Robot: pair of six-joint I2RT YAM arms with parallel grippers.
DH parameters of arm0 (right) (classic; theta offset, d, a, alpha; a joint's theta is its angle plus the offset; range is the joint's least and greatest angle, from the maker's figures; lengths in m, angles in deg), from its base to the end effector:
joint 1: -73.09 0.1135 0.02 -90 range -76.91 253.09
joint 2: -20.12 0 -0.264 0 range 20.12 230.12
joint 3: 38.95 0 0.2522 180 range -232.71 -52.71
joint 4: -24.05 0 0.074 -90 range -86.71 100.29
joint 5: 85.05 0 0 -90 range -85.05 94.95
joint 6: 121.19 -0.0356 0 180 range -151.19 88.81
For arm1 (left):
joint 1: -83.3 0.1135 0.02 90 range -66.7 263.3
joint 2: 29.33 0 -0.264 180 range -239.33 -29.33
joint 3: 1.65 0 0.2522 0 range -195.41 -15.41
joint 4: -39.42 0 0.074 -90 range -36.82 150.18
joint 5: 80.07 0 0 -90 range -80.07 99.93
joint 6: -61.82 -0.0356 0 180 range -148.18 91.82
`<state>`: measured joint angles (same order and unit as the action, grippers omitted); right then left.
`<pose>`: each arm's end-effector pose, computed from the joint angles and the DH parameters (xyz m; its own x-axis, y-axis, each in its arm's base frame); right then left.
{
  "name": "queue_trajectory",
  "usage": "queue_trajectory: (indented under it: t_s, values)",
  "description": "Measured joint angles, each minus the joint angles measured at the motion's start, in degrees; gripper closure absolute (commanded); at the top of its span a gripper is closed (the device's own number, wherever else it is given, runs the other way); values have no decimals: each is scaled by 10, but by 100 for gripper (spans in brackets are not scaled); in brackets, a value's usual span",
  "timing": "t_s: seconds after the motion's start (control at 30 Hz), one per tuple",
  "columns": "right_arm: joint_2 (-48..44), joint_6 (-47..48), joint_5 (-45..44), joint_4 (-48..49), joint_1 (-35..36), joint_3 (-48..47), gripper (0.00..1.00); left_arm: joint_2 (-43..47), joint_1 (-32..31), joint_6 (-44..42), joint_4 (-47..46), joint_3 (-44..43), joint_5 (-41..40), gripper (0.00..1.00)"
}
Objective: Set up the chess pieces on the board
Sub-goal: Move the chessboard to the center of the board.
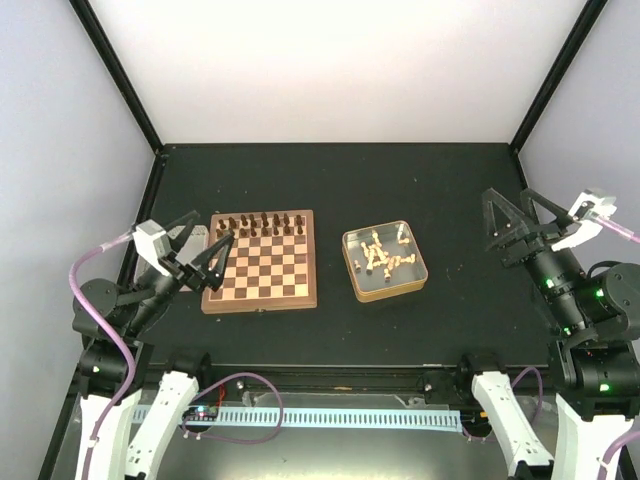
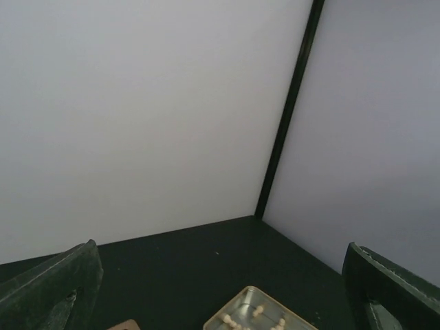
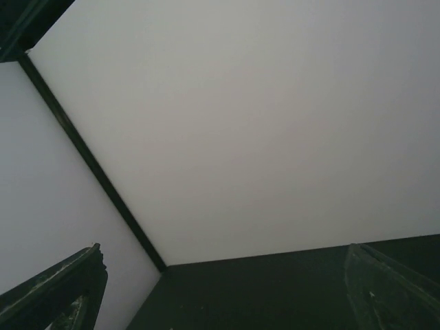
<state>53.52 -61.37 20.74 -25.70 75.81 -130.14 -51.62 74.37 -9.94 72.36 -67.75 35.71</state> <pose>0.0407 0.0116 0.4874 -0.0375 0.4825 -0.8751 -0.3424 0.8165 0.4649 0.0587 -0.0249 0.4082 0.0011 -0.2855 -0.9584 0.5918 0.7727 -0.2295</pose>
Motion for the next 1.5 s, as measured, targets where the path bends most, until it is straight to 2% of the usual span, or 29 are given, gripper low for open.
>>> queue_trajectory:
  t_s: [0.4, 0.57, 0.67, 0.83, 1.0, 1.23, 1.5]
  values:
    - [-3, -35, 153, 25, -25, 61, 0, 89, 9, 46, 11, 67, 64, 1]
    - [16, -37, 185, 38, -27, 105, 2, 112, 11, 100, 40, 96, 62, 1]
    - [38, -38, 196, 52, -28, 144, 6, 111, 11, 143, 95, 111, 24, 1]
    - [84, -40, 202, 62, -28, 192, 12, 65, 14, 224, 217, 148, -76, 1]
    - [124, -27, 185, 60, -27, 203, 13, 1, 14, 280, 285, 188, -149, 1]
    - [161, -8, 148, 65, 0, 214, 15, -68, 14, 311, 291, 193, -209, 1]
    - [227, -8, 121, 84, 64, 233, 16, -151, 16, 385, 257, 251, -245, 1]
